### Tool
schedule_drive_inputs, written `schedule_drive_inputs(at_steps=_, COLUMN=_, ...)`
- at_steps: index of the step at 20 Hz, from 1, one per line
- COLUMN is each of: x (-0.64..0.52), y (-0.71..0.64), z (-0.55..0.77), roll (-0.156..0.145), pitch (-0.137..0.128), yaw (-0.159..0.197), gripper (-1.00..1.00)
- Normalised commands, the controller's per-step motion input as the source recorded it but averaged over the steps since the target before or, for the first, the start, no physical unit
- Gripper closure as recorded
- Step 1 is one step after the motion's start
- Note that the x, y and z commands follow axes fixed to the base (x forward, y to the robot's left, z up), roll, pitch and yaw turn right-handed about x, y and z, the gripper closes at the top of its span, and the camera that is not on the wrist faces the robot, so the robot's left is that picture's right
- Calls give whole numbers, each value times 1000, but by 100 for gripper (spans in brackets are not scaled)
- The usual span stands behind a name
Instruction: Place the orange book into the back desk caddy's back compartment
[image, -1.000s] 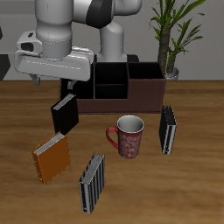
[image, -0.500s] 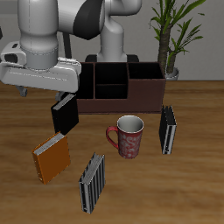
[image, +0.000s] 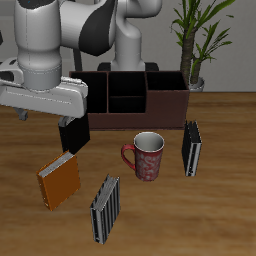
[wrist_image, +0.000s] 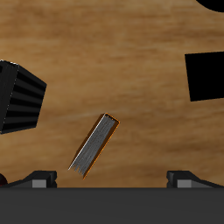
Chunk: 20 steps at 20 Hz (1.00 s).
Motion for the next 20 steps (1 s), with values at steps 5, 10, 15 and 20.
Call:
schedule_drive_inputs(at_steps=5, x=75, y=-21, z=-295, roll=0, pitch=-30, yaw=-152, gripper=-100)
schedule_drive_inputs(at_steps=10, x=114, y=-47, z=-316, roll=-55, pitch=-6, yaw=-154, gripper=-100)
schedule_drive_inputs(at_steps=15, x=96, y=-34, z=-374, roll=-43, pitch=14, yaw=-116, gripper=-100)
schedule_drive_inputs(at_steps=20, x=54, y=76, z=-357, roll=-5, pitch=11, yaw=-55, gripper=-100)
